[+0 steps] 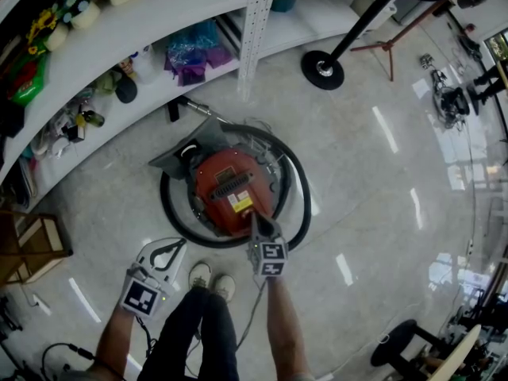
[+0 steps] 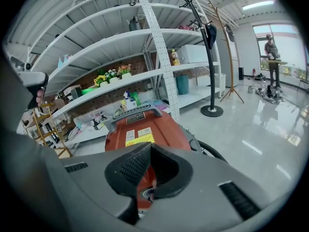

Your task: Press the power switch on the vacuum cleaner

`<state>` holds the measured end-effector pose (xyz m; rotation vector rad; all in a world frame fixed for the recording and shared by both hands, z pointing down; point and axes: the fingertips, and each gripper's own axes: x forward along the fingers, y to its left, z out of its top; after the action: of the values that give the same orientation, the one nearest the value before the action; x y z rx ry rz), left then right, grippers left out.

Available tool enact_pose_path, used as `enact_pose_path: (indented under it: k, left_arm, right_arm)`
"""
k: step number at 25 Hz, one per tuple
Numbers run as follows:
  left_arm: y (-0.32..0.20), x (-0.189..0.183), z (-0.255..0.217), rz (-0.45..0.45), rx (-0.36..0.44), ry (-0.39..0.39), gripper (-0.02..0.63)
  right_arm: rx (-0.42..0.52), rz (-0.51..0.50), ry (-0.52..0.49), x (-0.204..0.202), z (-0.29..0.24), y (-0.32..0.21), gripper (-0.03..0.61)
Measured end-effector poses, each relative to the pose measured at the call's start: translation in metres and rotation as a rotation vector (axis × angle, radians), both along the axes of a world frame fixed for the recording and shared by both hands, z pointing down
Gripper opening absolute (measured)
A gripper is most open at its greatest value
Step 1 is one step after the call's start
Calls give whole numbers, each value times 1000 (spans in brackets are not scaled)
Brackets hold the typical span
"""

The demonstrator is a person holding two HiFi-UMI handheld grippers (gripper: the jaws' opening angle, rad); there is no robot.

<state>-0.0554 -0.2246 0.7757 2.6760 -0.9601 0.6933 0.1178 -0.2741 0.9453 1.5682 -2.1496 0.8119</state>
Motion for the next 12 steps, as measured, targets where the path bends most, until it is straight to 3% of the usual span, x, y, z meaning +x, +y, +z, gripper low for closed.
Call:
enact_pose_path:
  k: [12]
  left_arm:
    - [0,5,-21,9,26,4,8]
  right_arm:
    - [20,18,-29,5,-26,6,12]
